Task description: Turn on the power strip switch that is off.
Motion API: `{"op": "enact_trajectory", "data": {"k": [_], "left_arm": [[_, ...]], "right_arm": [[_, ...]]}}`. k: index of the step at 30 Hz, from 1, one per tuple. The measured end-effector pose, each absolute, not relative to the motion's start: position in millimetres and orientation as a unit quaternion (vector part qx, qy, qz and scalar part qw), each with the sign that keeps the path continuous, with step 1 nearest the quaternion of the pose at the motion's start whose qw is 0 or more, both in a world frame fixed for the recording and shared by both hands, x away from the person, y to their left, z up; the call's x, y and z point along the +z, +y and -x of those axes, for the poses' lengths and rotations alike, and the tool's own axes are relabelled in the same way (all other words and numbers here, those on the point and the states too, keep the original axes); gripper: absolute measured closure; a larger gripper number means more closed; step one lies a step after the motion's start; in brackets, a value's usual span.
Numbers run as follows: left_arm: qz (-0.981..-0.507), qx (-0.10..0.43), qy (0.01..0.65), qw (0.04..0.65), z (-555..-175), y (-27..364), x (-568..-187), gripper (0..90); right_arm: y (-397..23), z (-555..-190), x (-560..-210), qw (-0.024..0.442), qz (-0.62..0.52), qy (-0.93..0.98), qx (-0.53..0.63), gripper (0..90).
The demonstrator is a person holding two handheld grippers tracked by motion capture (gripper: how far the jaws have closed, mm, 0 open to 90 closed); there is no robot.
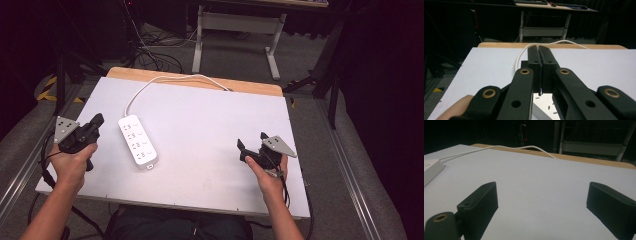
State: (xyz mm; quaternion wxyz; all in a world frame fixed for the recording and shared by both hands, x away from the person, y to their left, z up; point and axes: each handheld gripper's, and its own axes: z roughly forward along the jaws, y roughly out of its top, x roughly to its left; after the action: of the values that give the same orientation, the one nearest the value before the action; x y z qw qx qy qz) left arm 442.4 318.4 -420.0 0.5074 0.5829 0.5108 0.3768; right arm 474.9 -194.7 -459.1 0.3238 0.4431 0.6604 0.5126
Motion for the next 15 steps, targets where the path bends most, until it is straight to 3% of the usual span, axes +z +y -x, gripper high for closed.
{"op": "enact_trajectory", "data": {"k": [8, 11, 15], "left_arm": [[-0.581, 0.381, 0.519, 0.497, -444.7, 320.8, -422.5, 85.0], [-0.576, 0.379, 0.526, 0.498, -445.7, 320.8, -423.3, 73.7], [-0.576, 0.385, 0.537, 0.481, -450.2, 319.4, -425.4, 45.8]], "right_arm": [[-194.6, -475.1, -459.3, 0.324, -0.443, 0.661, 0.512, 10.5], [-194.2, -475.6, -459.6, 0.325, -0.441, 0.662, 0.511, 10.5], [-193.8, -476.0, -459.8, 0.326, -0.440, 0.663, 0.511, 10.5]]}}
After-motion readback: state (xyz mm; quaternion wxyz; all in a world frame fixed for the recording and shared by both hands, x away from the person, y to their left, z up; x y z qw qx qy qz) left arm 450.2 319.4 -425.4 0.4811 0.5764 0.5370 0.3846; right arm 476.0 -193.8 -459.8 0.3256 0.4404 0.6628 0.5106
